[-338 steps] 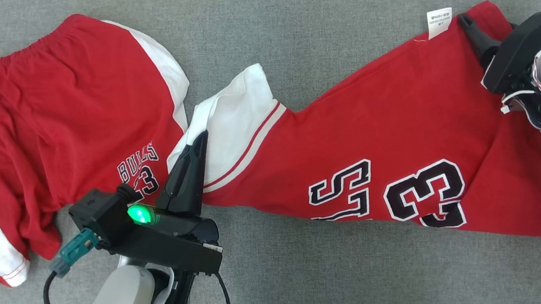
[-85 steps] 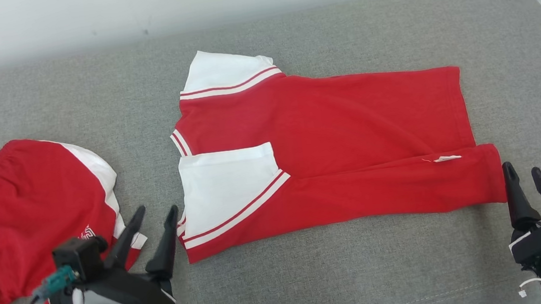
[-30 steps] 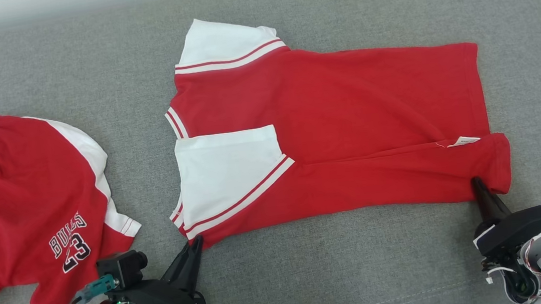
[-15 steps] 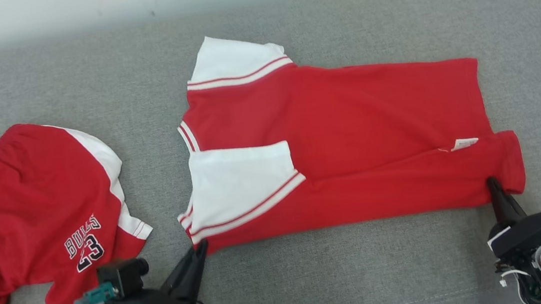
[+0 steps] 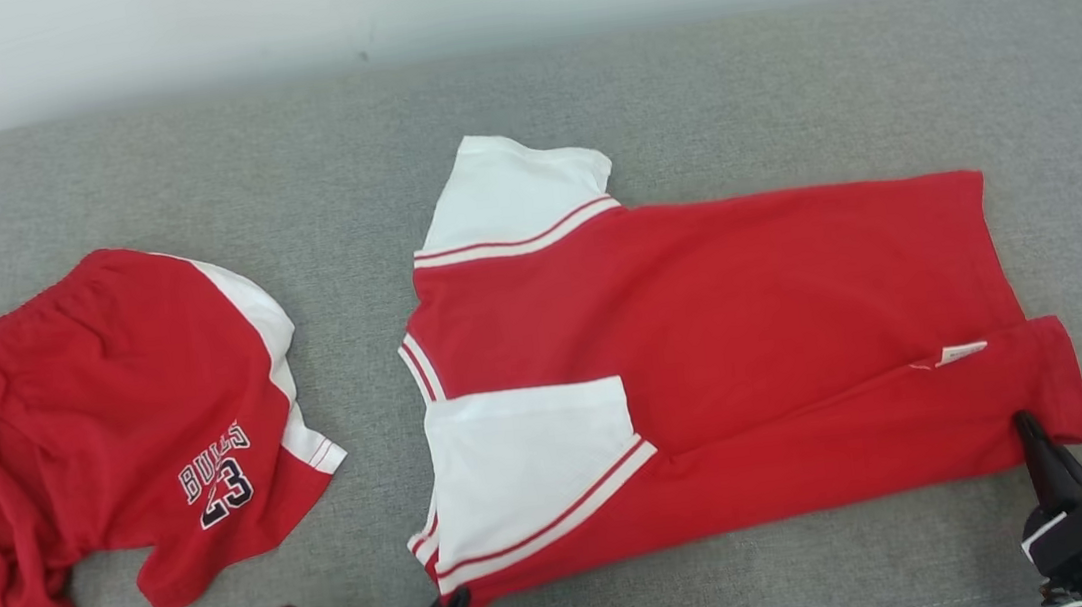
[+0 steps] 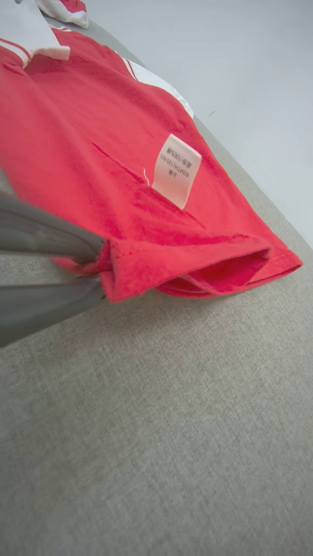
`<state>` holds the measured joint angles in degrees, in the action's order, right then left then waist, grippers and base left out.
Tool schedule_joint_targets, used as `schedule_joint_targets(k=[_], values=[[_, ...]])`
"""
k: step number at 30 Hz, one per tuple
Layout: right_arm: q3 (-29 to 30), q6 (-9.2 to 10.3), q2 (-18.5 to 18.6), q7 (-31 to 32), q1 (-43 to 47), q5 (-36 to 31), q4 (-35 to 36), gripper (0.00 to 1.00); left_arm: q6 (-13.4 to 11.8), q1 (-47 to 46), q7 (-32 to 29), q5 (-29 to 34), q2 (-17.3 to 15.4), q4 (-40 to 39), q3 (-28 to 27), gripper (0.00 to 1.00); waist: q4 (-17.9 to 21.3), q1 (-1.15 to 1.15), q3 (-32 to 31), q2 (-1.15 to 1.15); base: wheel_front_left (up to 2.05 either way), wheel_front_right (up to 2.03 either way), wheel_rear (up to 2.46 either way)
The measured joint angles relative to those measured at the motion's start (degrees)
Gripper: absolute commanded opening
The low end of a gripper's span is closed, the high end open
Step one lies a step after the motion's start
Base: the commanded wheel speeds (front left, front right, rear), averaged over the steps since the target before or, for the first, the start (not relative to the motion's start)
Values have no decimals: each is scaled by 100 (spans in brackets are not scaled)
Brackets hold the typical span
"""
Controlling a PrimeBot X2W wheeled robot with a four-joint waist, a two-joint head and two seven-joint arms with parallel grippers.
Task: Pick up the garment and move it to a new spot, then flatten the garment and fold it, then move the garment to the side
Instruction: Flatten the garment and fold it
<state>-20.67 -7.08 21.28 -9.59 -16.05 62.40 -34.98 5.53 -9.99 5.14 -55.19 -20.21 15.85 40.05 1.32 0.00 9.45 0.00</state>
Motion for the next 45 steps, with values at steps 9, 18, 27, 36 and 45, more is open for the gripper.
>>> schedule_joint_targets(k=[9,18,27,36,45], values=[[-96,0,221,100,289,151,104,0,-126,360,-203,-141,-126,-371,74,0,-100,0,-57,0,0,0,0],[-88,-7,231,152,412,279,2,0,-280,458,-409,-225,-191,-504,67,0,-99,0,-48,0,0,0,0],[-90,-5,211,164,426,357,-49,100,-409,457,-595,-232,-209,-531,73,86,-46,0,-17,0,0,0,0],[-15,-5,268,130,448,380,15,100,-575,456,-630,-267,-336,-608,-69,100,-26,1,21,0,0,0,0],[209,3,433,-208,512,353,468,100,-775,411,-297,-210,-550,-1063,-467,100,-38,1,10,0,0,0,0]])
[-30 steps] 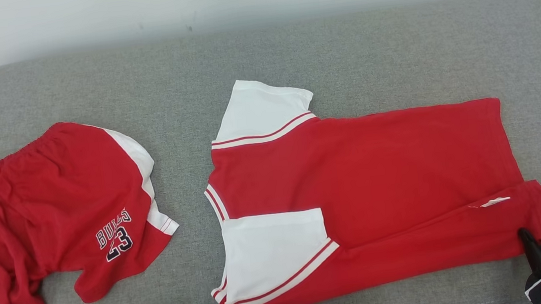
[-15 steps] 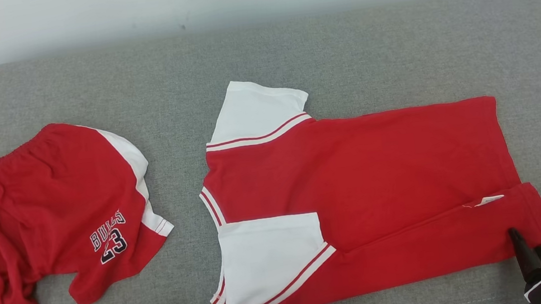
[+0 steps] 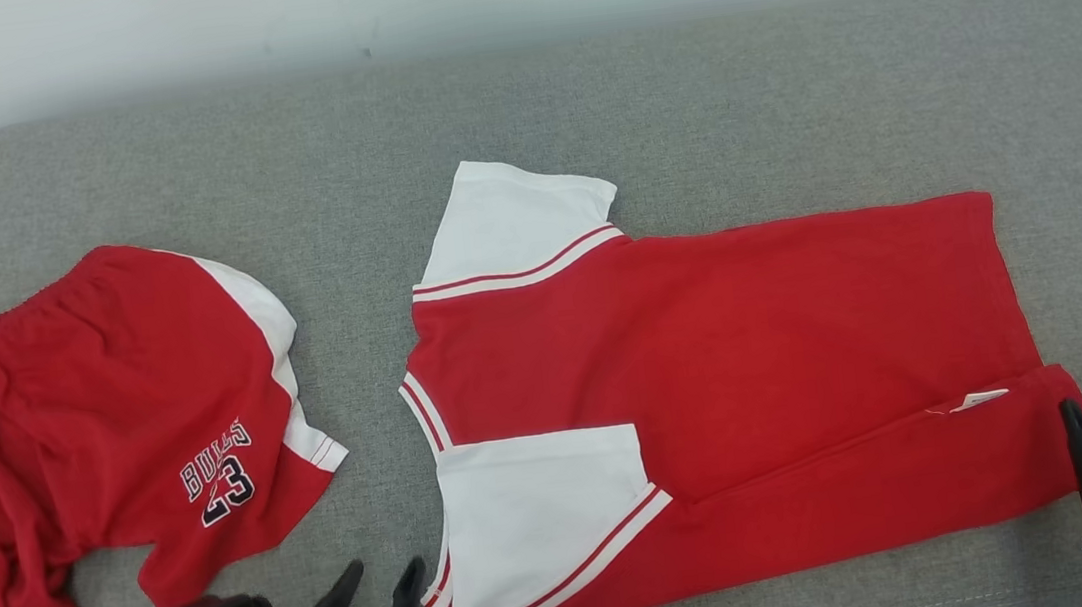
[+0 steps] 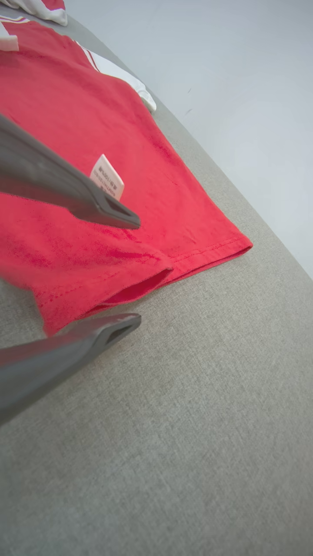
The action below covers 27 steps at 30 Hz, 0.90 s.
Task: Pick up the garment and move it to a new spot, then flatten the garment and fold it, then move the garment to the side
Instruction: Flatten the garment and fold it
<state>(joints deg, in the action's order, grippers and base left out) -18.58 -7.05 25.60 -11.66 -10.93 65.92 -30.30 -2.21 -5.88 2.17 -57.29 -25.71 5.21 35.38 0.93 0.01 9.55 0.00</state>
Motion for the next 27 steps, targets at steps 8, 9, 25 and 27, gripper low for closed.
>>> schedule_joint_targets(k=[8,9,25,27], values=[[7,121,64,-118,-35,-350,544,100,-141,-296,354,201,25,-388,-220,100,33,0,-31,0,0,0,0],[-2,153,62,-153,-47,-396,617,100,-142,-353,357,231,33,-413,-224,100,38,0,-27,0,0,0,0],[-98,476,8,-204,-1207,-942,993,100,-73,-2114,-56,481,271,-131,-146,100,207,0,497,0,0,0,0],[-86,510,14,-202,-1337,-942,957,100,-11,-2341,-170,492,275,13,-133,100,236,0,594,0,0,0,0]])
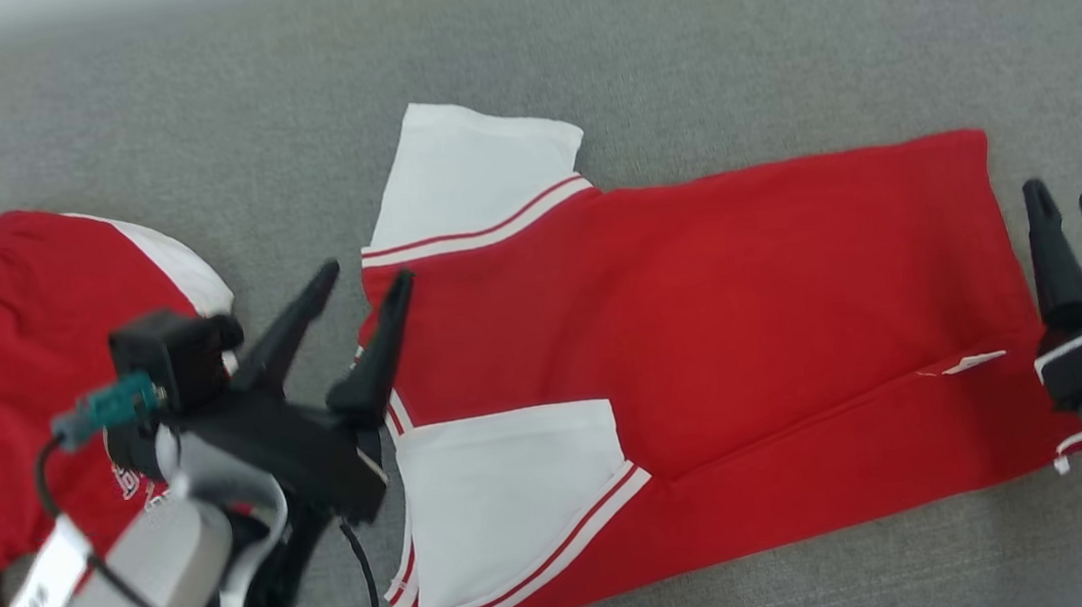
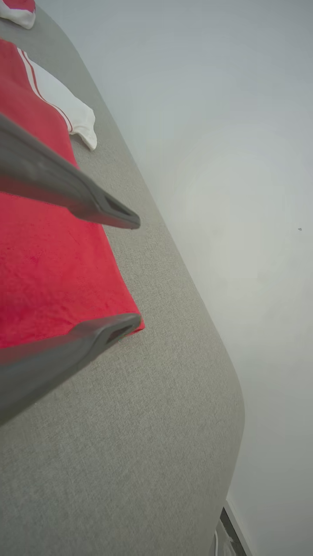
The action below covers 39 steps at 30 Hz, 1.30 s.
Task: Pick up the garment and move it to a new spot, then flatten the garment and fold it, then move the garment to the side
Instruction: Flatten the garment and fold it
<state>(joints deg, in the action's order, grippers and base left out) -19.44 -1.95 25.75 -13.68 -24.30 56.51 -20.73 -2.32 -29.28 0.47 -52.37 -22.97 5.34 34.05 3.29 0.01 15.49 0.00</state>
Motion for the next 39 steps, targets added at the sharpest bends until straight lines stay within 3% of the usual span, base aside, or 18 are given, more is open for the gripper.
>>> schedule_joint_targets(k=[17,23,32,39], values=[[-79,3,84,453,-1639,-224,-588,100,494,-2303,-1058,129,-60,1217,-1,100,289,0,987,0,0,0,0],[-207,102,-31,727,-2204,-309,-989,100,697,-3064,-1346,4,-48,1544,-115,100,391,0,1369,-1,0,0,0],[-525,-3,-425,1172,-2826,-310,-1673,100,894,-3579,-1961,-205,-233,2359,-64,100,634,0,1816,-1,0,0,0],[-581,-109,-477,1312,-3014,-309,-1962,100,940,-3748,-2325,-465,-190,2602,38,100,778,-1,1976,0,0,0,0]])
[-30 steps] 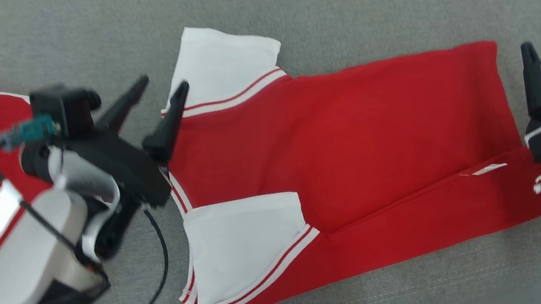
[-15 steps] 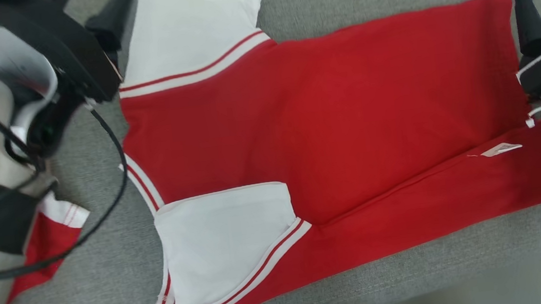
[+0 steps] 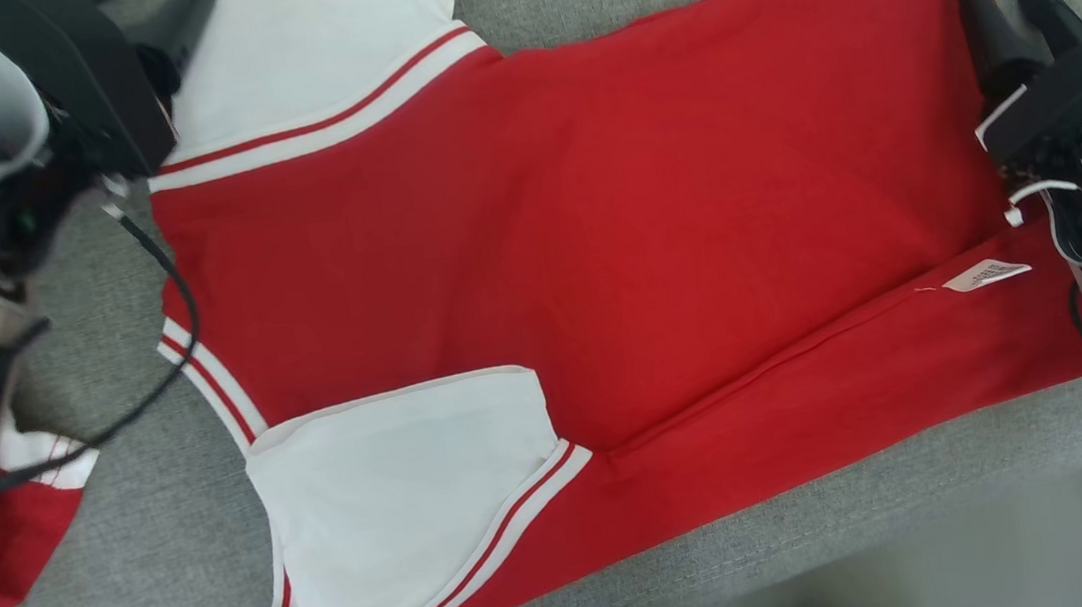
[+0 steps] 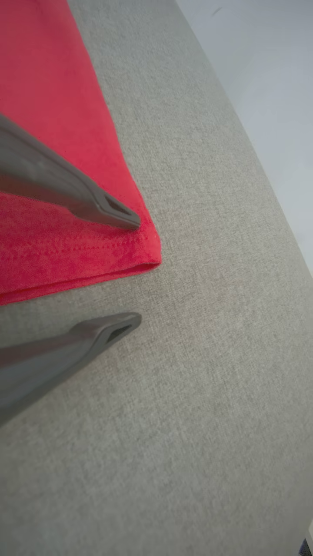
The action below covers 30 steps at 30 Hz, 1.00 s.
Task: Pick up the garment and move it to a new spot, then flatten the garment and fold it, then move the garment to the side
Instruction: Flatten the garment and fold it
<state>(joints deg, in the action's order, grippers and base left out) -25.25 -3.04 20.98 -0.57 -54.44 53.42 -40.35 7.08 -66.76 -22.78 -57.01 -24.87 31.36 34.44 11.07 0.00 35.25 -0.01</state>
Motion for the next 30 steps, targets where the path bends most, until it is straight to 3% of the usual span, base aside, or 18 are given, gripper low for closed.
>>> schedule_joint_targets(k=[8,17,18,21,22,23,24,25,30], values=[[-111,-103,-260,48,-407,0,-213,100,7,-373,-235,-93,-160,334,-34,100,158,0,211,0,0,0,0],[-197,-223,-346,51,-509,-1,-488,100,7,-463,-541,-509,-41,238,146,100,269,0,259,1,0,0,0],[-211,-250,-350,52,-520,-1,-521,100,8,-467,-592,-532,-57,229,183,73,273,0,256,1,0,0,0],[-260,-276,-372,57,-575,-1,-631,100,8,-478,-705,-621,-122,205,289,27,279,-1,247,1,0,0,0],[-278,-290,-375,58,-583,-1,-656,68,8,-478,-744,-645,-131,205,305,5,278,-1,243,1,0,0,0],[-289,-302,-376,58,-589,-1,-677,45,8,-478,-755,-668,-132,208,322,0,277,0,237,1,0,0,0],[-298,-303,-375,57,-595,-1,-705,29,8,-477,-776,-689,-127,218,344,0,273,-1,228,1,0,0,0],[-307,-304,-375,57,-599,-1,-744,0,8,-477,-809,-708,-125,224,365,0,268,0,214,1,0,0,0],[-380,-355,-391,56,-598,-2,-887,0,8,-475,-889,-801,-113,205,501,0,227,0,133,1,0,0,0]])
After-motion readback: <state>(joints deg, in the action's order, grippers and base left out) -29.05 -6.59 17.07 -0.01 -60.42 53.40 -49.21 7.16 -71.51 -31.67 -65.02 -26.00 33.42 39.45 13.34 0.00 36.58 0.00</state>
